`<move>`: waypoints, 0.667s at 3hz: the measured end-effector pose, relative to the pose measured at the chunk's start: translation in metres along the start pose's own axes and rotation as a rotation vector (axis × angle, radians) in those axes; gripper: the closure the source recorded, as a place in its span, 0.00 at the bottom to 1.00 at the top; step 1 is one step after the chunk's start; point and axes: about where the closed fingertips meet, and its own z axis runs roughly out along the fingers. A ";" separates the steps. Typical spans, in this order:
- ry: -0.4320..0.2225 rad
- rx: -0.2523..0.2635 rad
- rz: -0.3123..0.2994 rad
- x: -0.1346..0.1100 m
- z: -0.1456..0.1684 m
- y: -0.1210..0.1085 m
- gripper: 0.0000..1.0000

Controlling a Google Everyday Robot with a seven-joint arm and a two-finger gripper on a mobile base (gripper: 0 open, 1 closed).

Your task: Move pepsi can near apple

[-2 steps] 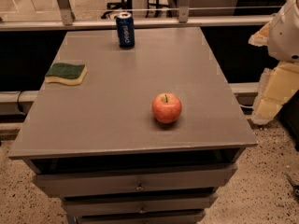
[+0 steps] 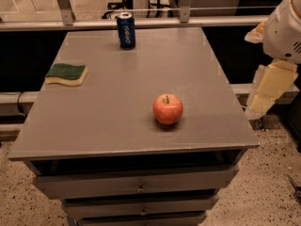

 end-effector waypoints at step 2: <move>-0.304 0.097 -0.078 -0.068 0.056 -0.095 0.00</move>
Offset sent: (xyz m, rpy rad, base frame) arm 0.1763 0.0649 -0.0022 0.3557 -0.2889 0.2045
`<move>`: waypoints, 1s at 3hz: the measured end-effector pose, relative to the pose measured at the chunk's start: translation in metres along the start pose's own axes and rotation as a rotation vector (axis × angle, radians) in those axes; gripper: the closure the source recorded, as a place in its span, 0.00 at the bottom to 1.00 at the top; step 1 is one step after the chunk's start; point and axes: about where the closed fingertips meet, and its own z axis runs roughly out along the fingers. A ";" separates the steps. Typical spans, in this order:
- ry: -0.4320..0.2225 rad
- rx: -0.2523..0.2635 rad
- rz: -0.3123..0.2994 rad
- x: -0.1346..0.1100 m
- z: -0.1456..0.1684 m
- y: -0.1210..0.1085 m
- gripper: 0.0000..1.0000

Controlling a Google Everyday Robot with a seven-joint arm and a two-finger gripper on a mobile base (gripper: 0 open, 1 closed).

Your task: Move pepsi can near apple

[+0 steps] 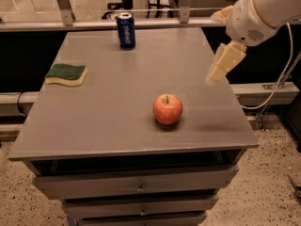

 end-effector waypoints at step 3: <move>-0.210 0.022 -0.035 -0.052 0.058 -0.056 0.00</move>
Offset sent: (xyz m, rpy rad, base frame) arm 0.1188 0.0805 0.0107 0.2544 -0.0998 0.1224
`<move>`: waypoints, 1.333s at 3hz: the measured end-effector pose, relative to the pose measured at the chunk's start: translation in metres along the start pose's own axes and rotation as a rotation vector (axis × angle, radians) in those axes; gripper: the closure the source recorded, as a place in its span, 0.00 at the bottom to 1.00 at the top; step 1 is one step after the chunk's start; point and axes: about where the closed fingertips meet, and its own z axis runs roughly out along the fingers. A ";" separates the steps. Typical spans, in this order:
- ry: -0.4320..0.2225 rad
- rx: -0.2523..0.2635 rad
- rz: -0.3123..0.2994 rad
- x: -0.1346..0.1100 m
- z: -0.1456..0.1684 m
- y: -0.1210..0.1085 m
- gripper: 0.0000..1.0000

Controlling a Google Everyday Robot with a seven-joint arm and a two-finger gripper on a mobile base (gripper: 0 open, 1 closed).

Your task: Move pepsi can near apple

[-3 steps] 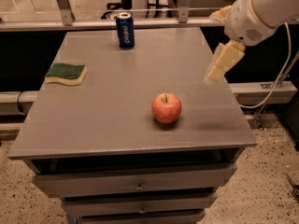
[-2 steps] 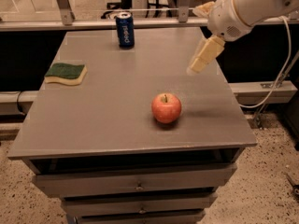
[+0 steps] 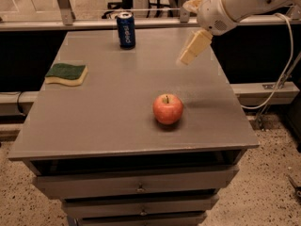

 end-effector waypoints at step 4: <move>-0.252 0.260 0.190 -0.021 0.121 -0.129 0.00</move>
Offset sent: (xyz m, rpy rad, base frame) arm 0.1452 0.0303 -0.0130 0.3274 -0.1941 -0.1732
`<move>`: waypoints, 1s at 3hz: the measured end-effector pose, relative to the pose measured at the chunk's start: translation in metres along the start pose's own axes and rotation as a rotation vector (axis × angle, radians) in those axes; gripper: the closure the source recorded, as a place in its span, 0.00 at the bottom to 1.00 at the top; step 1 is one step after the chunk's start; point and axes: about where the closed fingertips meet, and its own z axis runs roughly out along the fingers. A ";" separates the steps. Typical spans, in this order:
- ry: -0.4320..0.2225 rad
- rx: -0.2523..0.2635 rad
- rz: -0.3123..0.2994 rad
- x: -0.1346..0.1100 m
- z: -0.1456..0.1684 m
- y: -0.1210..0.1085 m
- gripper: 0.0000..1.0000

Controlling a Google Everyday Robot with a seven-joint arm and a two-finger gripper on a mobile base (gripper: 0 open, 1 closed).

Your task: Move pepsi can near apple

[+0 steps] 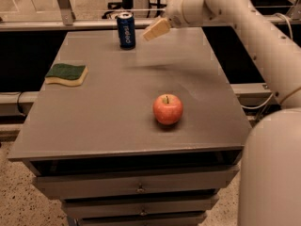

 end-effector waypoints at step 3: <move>-0.031 -0.068 0.161 -0.021 0.088 0.009 0.00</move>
Offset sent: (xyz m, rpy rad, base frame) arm 0.0606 0.0744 -0.0128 0.1228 0.1562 -0.0111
